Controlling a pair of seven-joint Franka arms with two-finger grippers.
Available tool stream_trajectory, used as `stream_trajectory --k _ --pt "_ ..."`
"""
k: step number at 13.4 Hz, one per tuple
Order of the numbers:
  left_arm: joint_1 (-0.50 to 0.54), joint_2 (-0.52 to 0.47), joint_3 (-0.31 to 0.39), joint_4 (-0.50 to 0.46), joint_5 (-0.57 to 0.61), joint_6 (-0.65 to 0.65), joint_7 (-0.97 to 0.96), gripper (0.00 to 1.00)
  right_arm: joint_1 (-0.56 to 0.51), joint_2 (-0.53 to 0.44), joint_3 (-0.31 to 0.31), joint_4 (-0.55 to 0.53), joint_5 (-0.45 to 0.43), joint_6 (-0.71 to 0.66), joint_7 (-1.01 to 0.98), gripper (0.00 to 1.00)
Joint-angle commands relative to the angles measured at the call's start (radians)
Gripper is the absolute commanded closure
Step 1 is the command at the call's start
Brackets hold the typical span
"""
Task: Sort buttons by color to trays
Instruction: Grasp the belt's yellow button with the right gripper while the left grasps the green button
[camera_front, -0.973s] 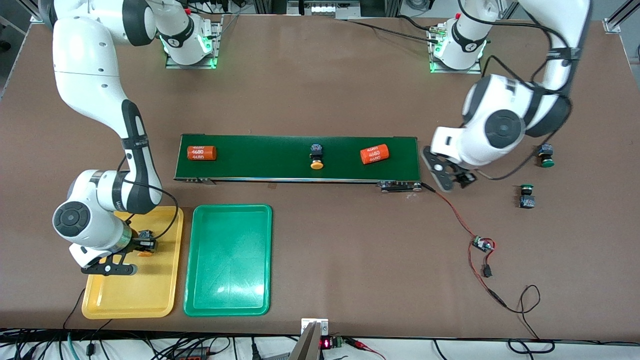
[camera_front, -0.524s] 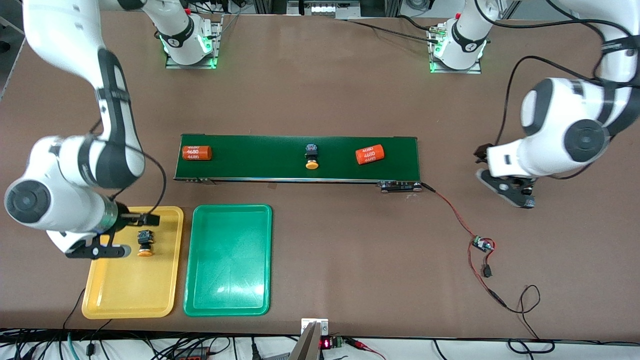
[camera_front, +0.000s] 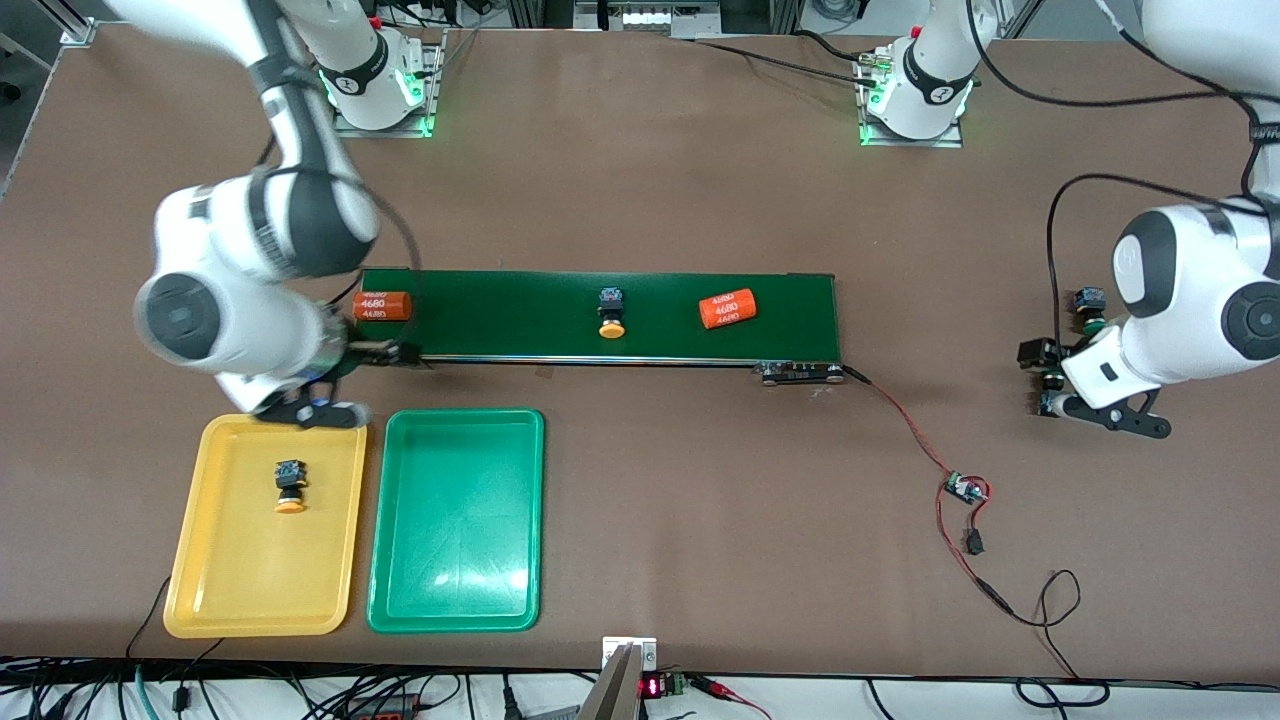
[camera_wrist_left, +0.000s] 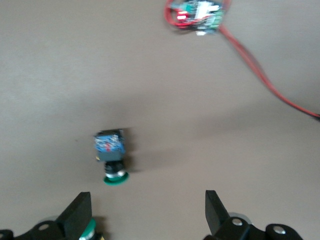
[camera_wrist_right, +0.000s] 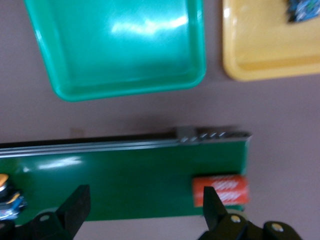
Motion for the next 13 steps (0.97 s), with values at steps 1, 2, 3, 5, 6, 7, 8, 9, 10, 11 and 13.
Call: stream_trajectory --k 1,2,3,5,6,7,8,9,10,11,13 --pt "0.027 0.041 0.001 -0.011 0.015 0.091 -0.023 0.0 0.127 -0.052 -0.007 -0.069 0.003 0.056 0.158 0.0" --pt "0.032 0.054 0.001 -0.017 0.015 0.129 -0.023 0.0 0.165 -0.047 -0.006 -0.076 0.004 0.086 0.207 0.0" --pt "0.037 0.066 0.001 -0.017 0.015 0.143 -0.025 0.0 0.21 -0.041 -0.007 -0.096 0.004 0.135 0.252 0.0" --pt "0.056 0.104 0.001 -0.02 0.013 0.205 -0.022 0.0 0.273 -0.041 -0.006 -0.167 0.004 0.249 0.265 0.0" --pt "0.063 0.123 0.001 -0.028 0.013 0.225 -0.013 0.0 0.29 -0.039 -0.006 -0.193 0.009 0.29 0.268 0.0" --pt "0.07 0.141 0.001 -0.031 0.013 0.234 -0.013 0.0 0.311 -0.032 -0.006 -0.21 0.012 0.321 0.284 0.0" --pt "0.07 0.154 0.001 -0.031 0.011 0.252 -0.013 0.0 0.33 -0.015 -0.004 -0.211 0.012 0.335 0.318 0.0" --pt "0.072 0.166 0.001 -0.031 0.011 0.278 -0.014 0.0 0.347 0.005 -0.006 -0.21 0.012 0.352 0.346 0.0" --pt "0.08 0.175 0.001 -0.031 0.011 0.298 -0.014 0.0 0.354 0.023 -0.004 -0.21 0.012 0.384 0.381 0.0" --pt "0.081 0.181 0.001 -0.031 0.001 0.303 -0.026 0.0 0.374 0.037 -0.006 -0.21 0.012 0.407 0.411 0.0" --pt "0.083 0.184 0.001 -0.034 -0.057 0.311 -0.023 0.0 0.396 0.054 -0.004 -0.208 0.012 0.428 0.445 0.0"
